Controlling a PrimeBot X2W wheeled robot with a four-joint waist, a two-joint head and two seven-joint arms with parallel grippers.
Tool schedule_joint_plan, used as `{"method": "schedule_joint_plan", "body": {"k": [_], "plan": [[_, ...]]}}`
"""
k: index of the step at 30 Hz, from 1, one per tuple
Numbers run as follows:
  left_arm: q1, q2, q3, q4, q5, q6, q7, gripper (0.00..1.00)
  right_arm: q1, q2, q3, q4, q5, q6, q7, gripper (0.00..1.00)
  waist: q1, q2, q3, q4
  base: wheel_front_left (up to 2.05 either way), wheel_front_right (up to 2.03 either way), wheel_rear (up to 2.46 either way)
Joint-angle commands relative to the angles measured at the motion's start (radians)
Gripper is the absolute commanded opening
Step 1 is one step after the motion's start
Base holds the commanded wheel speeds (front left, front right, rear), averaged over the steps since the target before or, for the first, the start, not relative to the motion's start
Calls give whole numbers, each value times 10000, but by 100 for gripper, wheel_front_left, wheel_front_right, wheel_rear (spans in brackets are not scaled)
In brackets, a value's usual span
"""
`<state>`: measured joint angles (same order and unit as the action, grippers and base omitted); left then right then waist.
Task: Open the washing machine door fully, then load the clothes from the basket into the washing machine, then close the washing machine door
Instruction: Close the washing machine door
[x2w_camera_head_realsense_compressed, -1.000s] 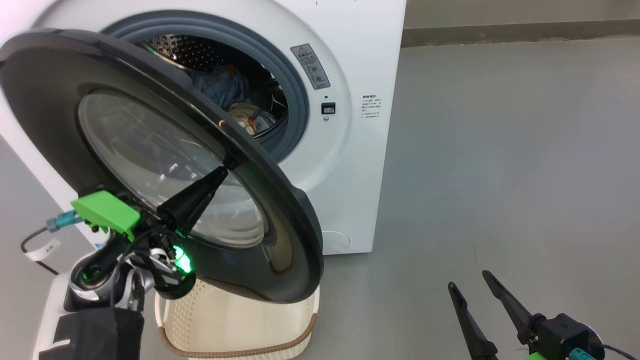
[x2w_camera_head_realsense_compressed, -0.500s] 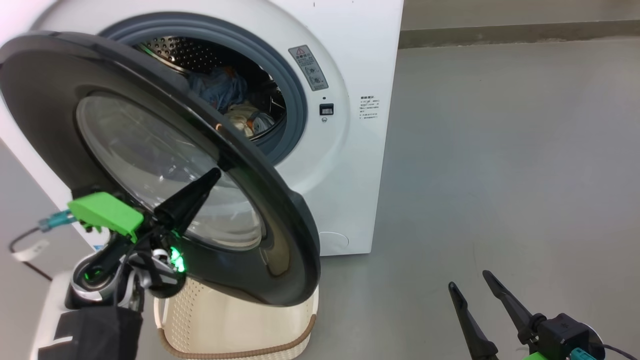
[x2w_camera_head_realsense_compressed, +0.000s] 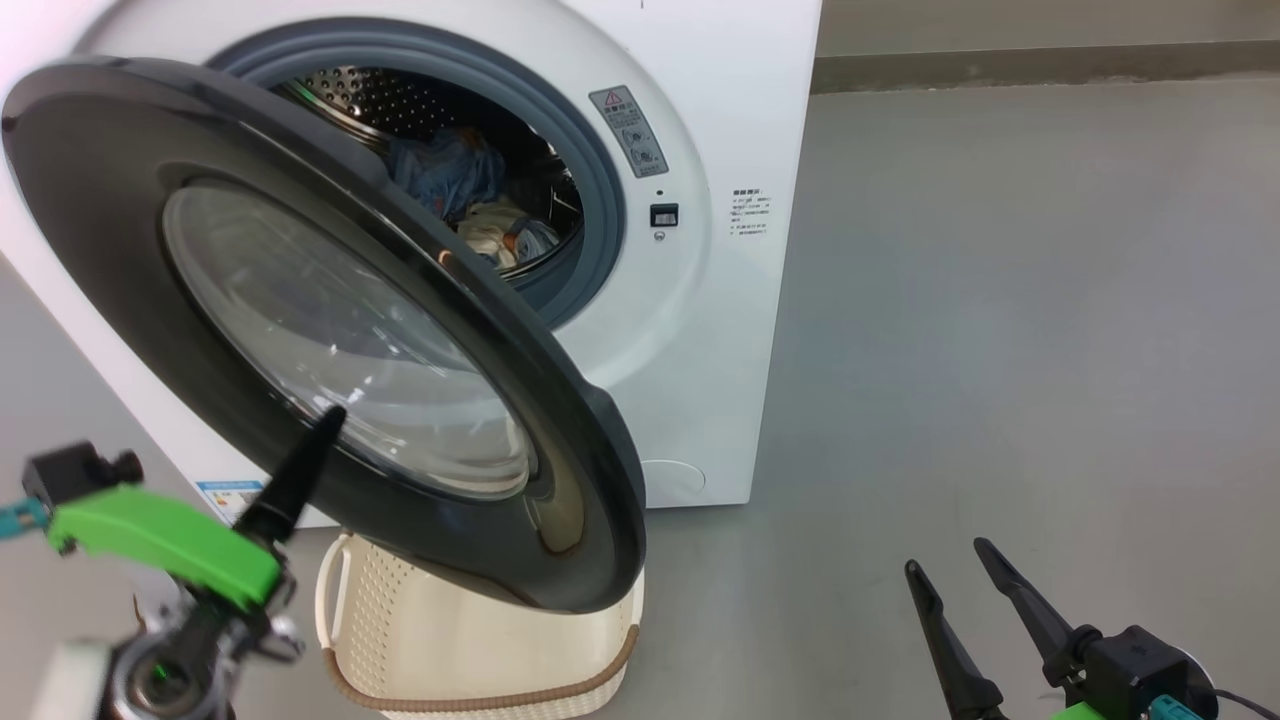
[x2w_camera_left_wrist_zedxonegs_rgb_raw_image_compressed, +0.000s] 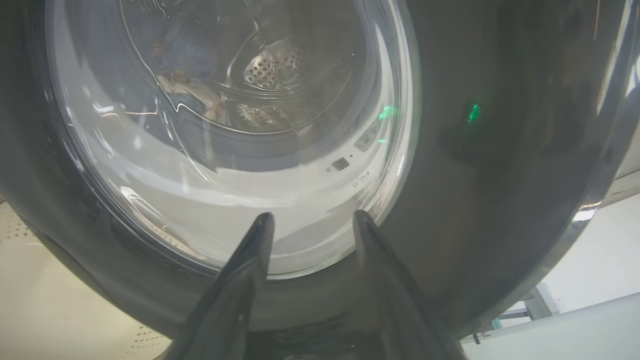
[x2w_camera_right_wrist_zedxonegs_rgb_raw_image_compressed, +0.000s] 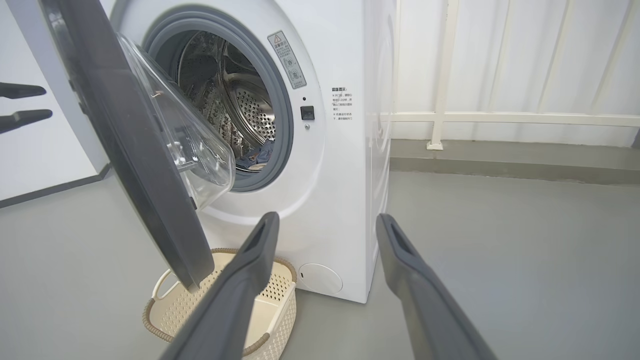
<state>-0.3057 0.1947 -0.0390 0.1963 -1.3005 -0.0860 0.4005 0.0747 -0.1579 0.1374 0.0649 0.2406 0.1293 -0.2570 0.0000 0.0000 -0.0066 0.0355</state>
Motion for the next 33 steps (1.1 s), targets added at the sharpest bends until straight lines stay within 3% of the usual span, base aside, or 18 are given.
{"method": "schedule_joint_plan", "body": {"k": [1, 10, 18, 24, 33], "plan": [[158, 473, 68, -540, 863, -212, -624, 100, -185, -68, 117, -285, 0, 14, -48, 100, 0, 0, 23, 29, 0, 0, 0], [1196, 965, -830, -584, 3989, -425, -3837, 100, -192, -93, 62, -304, -9, 14, -48, 100, 0, 0, 46, 64, 0, 0, 0], [1880, 1321, -1741, 543, 6364, -443, -6524, 100, -148, -113, -25, -324, -14, 14, -48, 100, 0, 0, 55, -29, 0, 0, 0], [2295, 1078, -1736, 160, 7748, -445, -6617, 100, -163, -115, -95, -328, -28, 14, -48, 100, 0, 0, 96, -56, 0, 0, 0], [3262, 233, -642, -576, 9286, -446, -6621, 100, -128, -81, -167, -339, -47, 14, -48, 100, 0, 0, 183, -126, 0, 0, 0]]}}
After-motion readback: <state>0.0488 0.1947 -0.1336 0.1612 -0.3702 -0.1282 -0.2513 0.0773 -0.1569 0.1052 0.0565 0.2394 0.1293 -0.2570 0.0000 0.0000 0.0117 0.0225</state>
